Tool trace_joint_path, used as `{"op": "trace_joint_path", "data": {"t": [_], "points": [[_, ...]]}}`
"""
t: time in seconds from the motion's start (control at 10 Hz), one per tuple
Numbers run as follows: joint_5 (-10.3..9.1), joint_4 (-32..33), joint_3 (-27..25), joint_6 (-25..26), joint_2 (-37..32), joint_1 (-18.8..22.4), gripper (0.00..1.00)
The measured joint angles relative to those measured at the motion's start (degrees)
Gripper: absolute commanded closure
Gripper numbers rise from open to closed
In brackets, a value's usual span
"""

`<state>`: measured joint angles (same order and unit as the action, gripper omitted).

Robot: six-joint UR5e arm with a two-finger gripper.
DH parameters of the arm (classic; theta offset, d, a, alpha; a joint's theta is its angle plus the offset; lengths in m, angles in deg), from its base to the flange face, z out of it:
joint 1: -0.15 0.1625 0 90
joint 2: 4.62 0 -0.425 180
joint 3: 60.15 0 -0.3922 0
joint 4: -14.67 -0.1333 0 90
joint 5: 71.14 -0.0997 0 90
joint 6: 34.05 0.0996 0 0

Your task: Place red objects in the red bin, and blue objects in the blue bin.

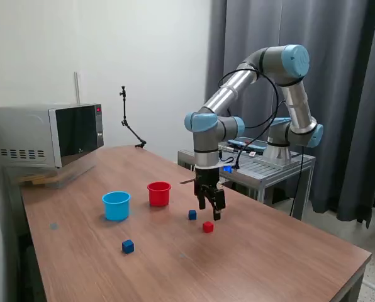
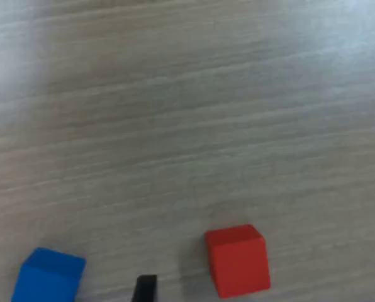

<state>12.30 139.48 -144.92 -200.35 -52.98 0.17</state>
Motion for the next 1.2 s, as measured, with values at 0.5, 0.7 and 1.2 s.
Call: {"op": "trace_joint_path", "data": {"t": [0.5,0.7,1.2], "points": [[-0.93,0.76,0.19,-5.77,1.67,1.28,0.0],[-1.45,0.78,0.32,-7.01,2.05,1.57,0.0],[-1.61,0.78,0.33,-8.06,2.63,1.65,0.0]]}}
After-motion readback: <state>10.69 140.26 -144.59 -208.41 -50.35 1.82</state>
